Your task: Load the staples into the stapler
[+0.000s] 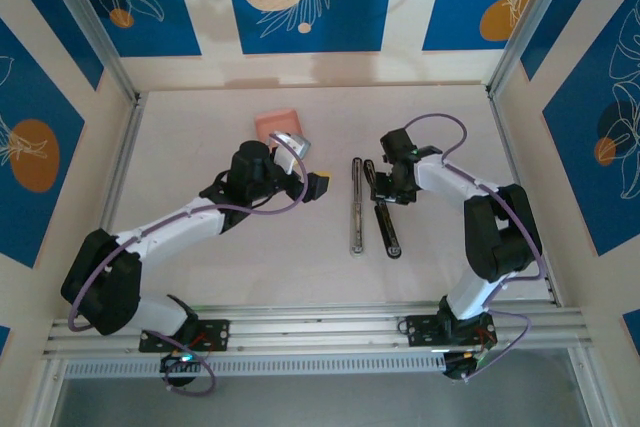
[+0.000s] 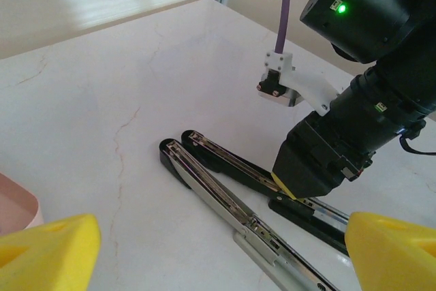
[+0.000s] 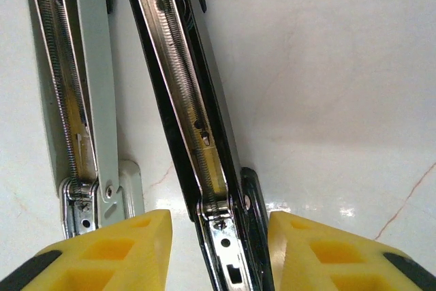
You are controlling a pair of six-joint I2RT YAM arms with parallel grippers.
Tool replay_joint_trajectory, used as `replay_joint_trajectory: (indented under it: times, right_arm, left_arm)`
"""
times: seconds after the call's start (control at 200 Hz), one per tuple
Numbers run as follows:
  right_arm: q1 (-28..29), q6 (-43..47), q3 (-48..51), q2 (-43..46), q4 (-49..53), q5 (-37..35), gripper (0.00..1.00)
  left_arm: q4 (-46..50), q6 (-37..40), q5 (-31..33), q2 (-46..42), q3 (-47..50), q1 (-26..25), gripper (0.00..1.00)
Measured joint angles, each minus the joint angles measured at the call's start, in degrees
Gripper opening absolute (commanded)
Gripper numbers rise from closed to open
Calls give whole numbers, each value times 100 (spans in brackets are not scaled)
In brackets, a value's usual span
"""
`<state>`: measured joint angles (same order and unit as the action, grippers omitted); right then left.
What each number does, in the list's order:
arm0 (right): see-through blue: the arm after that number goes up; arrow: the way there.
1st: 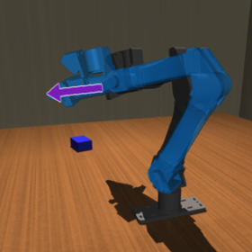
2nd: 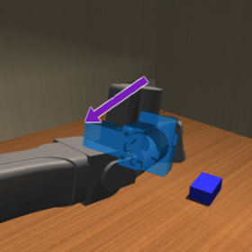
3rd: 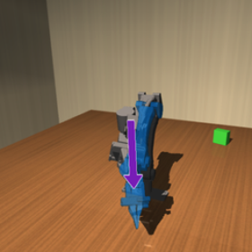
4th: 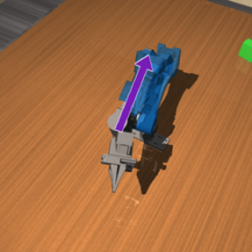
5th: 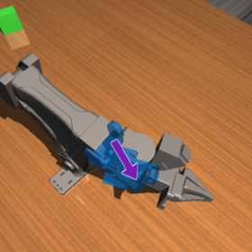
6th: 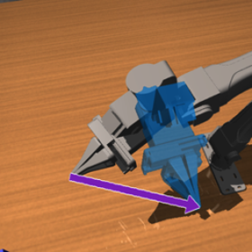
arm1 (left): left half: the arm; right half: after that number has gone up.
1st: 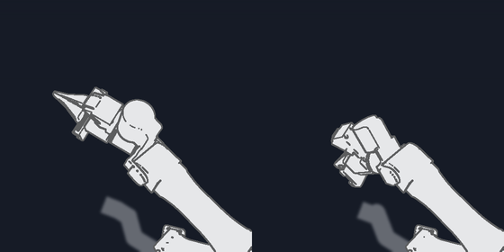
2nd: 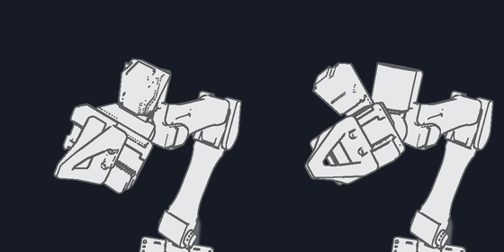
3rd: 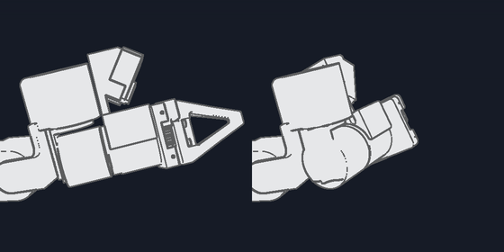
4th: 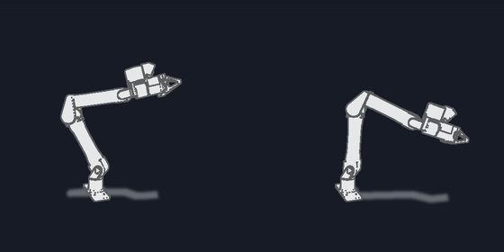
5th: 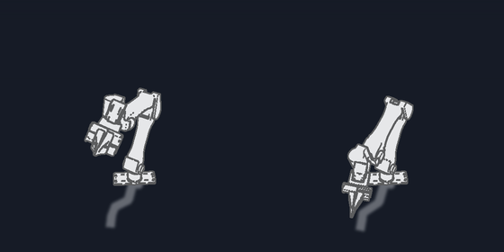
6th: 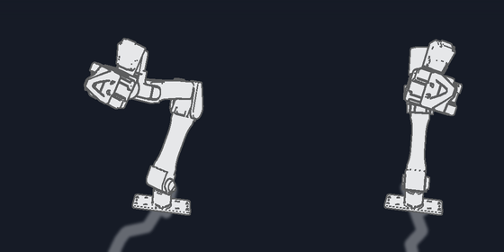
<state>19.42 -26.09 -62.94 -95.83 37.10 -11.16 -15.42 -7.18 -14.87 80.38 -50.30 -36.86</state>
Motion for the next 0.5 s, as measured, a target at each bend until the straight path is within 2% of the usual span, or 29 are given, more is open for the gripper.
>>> replay_joint_trajectory:
  times: [0.19, 0.365, 0.5]
  right_arm:
    - [74, 2, -90, -337, 74, -9, 43]
    - [122, 7, -111, -551, 133, -48, 28]
    - [122, -50, -138, -551, 138, -107, 23]
  left_arm:
    - [0, 0, 0, -7, 0, 0, 92]
    - [2, 0, 0, -7, 0, 0, 92]
    - [2, 0, 0, -7, 0, 0, 92]
